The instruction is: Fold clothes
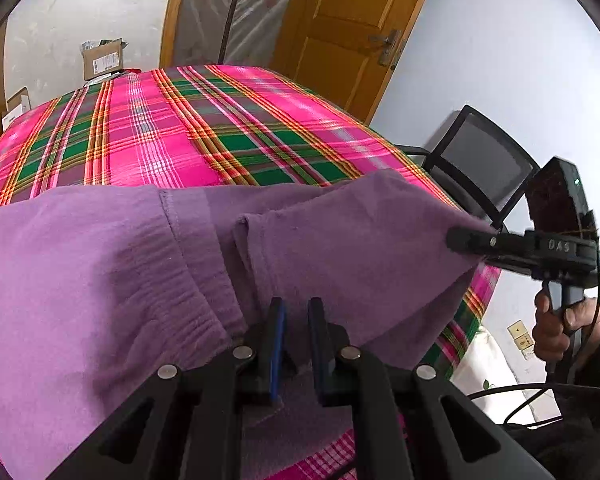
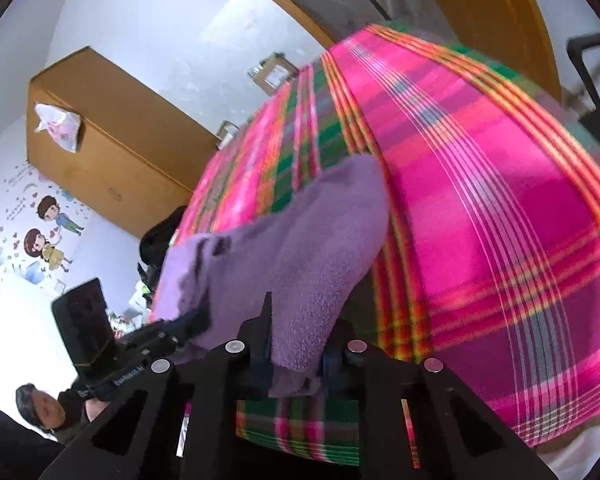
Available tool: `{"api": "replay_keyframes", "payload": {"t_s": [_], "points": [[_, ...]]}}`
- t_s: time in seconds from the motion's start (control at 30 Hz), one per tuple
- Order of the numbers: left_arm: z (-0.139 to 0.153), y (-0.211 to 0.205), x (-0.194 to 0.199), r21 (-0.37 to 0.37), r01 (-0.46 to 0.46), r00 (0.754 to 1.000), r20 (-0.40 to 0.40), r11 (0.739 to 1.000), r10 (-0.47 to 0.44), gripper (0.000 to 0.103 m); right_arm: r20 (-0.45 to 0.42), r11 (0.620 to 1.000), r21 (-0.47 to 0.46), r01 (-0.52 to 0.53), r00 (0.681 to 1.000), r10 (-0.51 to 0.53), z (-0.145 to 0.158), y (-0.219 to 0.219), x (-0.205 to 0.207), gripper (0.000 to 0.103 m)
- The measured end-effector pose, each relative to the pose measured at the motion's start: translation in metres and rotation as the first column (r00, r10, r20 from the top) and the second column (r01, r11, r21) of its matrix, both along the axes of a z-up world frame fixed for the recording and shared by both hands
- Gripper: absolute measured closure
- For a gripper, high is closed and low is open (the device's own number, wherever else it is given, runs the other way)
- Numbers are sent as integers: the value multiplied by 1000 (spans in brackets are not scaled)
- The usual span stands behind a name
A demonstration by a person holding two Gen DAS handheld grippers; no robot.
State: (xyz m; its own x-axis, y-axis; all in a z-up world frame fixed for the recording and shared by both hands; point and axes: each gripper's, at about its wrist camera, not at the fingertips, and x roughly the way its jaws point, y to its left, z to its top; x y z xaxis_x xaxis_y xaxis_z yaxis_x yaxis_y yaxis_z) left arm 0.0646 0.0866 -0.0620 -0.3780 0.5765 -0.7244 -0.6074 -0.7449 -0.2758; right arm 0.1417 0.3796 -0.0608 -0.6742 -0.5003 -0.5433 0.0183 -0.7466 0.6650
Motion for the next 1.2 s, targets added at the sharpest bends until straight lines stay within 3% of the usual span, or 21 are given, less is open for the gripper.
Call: {"api": "replay_keyframes", "payload": {"t_s": [0.43,0.77,1.0,1.2], "points": [[11,-26,-5,39,-70,997,-12,997,71,91,-167,990,76,-119,977,131,74,-44,-23,87],[16,-76,-14,70,-193,981,-21,979,195,91,-194,938,187,-291,925,326,116,-131,-62,86],[22,-143,-15,85,-336,940,-36,938,339,91,-113,859,293,-420,877,468,106,-228,-100,86],[18,-193,-8,82,-443,895,-15,893,446,91,38,770,328,-547,822,568,56,-312,-127,79]]}}
